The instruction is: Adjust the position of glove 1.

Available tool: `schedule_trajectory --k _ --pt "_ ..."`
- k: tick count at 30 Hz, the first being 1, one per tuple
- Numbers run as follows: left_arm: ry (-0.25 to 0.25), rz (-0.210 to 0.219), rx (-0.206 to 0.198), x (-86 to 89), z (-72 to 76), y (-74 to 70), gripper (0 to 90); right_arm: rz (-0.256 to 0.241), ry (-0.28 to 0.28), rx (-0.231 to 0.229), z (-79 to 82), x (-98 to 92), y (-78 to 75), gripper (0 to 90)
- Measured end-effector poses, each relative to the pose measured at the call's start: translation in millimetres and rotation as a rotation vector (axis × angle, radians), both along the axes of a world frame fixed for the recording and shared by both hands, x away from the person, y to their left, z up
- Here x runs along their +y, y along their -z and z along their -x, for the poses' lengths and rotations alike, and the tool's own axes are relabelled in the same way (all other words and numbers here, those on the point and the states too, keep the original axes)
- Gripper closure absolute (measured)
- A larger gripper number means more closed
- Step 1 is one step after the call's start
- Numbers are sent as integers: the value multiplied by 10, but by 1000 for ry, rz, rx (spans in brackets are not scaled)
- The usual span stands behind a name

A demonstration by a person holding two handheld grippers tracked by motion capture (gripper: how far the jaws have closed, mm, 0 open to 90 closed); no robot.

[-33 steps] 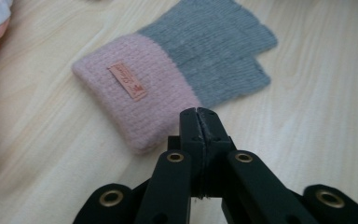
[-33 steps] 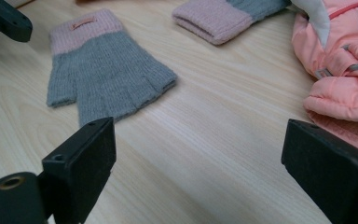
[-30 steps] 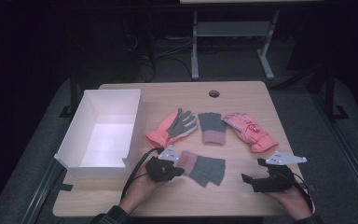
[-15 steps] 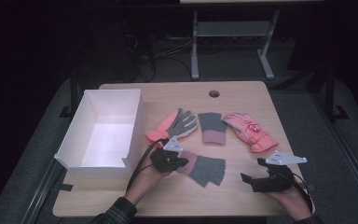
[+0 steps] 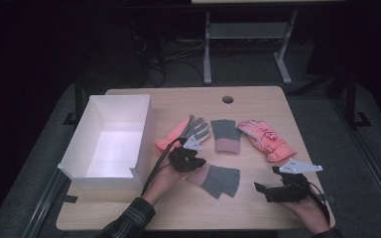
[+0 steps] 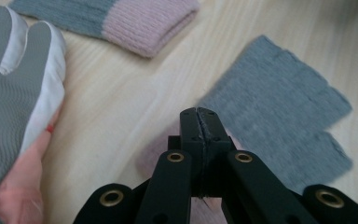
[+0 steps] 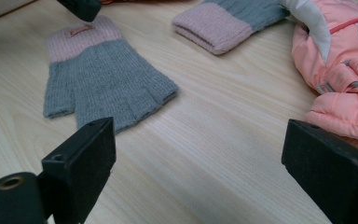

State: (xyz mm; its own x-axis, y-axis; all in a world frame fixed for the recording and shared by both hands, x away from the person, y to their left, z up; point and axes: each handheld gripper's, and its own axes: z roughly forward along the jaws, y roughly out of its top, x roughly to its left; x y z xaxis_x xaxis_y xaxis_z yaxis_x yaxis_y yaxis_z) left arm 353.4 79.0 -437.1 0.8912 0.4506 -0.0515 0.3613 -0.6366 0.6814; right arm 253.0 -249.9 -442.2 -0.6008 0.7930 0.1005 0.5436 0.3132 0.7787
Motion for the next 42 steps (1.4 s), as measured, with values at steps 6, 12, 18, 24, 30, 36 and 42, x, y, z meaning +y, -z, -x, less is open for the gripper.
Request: schedule_trajectory --k 6,12,18,24,30,36,42 --pt "2 -9 17 -65 -118 58 898 2 -8 4 -4 2 13 97" --pt "0 -42 5 -108 -215 91 898 2 -8 5 -7 4 10 97" --pt "-13 -68 15 -117 -261 143 898 -1 -2 7 2 -12 4 97" --pt "-21 -99 38 -75 -220 137 898 -1 -3 -8 2 -27 1 97" --pt "-26 -108 68 -5 -120 126 898 -2 3 -3 9 -43 8 97" --pt "-36 -109 110 96 39 133 898 -2 9 -6 30 -54 5 97" --pt "-21 -107 145 189 203 145 898 -5 11 -2 36 -66 8 96"
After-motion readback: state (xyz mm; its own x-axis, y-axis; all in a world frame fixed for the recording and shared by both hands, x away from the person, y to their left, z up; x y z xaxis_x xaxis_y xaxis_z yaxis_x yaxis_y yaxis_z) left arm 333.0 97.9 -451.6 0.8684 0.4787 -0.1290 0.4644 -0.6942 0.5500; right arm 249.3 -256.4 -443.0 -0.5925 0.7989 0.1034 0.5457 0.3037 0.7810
